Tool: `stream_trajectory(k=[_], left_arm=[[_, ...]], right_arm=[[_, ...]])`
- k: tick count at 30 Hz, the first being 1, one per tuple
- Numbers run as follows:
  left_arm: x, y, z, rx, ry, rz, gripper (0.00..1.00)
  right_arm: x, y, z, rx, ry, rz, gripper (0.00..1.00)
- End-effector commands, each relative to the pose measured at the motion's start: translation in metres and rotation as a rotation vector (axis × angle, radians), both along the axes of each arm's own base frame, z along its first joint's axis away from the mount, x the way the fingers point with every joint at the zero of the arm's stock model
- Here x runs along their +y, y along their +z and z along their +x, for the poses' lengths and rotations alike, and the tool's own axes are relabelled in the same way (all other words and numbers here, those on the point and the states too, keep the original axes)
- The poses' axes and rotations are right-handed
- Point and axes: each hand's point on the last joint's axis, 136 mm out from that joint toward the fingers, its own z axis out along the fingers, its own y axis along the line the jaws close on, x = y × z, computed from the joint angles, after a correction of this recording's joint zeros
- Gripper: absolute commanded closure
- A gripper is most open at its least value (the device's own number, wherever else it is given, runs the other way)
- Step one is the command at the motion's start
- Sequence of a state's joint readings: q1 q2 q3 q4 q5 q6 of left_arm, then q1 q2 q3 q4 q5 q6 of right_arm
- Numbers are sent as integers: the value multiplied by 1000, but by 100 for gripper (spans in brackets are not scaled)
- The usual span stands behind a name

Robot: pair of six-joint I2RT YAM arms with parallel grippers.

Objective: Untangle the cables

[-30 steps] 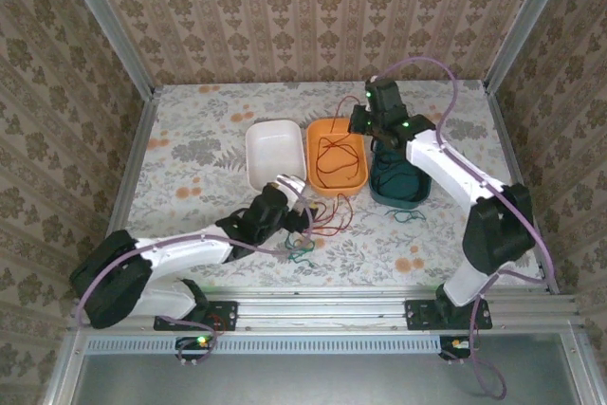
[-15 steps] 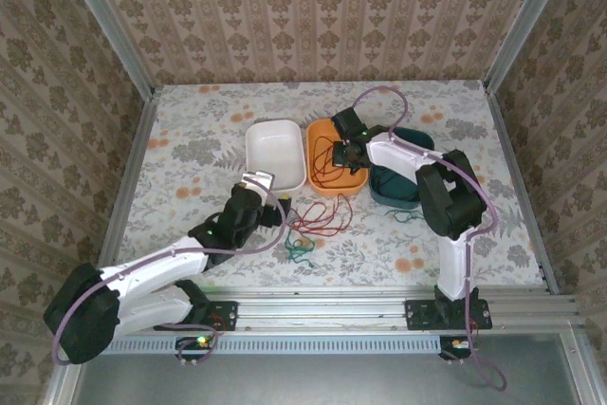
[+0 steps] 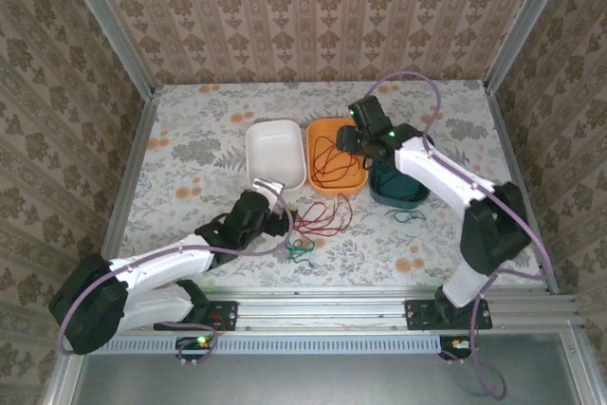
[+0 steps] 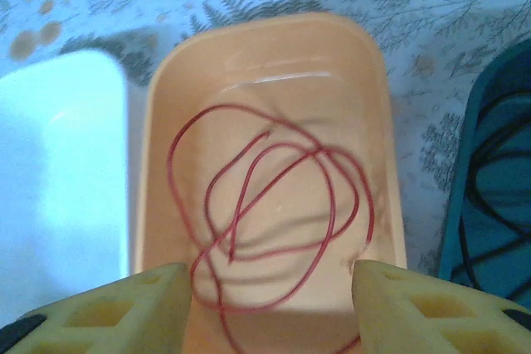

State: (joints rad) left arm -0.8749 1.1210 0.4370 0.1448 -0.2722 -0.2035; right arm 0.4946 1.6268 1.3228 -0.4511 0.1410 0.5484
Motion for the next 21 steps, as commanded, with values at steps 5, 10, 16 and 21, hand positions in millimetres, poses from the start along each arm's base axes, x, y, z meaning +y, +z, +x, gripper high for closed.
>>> stream_trajectory(k=[5,10,16,21], left_arm=[[-29,-23,-23,67,-154,74,10],[-36,-33,-25,68,-172,117,10],[-39,-37,-26,71,-177,127,11],[-43,-41,-30,77,-194,140,11]], right_arm=[[41,-73,-95,231,246,-30,45],[44,-91,-102,259,266,-118,47],[46,-114,-102,313,277,-156,48],[50,-134,-100,345,281,-164,50]])
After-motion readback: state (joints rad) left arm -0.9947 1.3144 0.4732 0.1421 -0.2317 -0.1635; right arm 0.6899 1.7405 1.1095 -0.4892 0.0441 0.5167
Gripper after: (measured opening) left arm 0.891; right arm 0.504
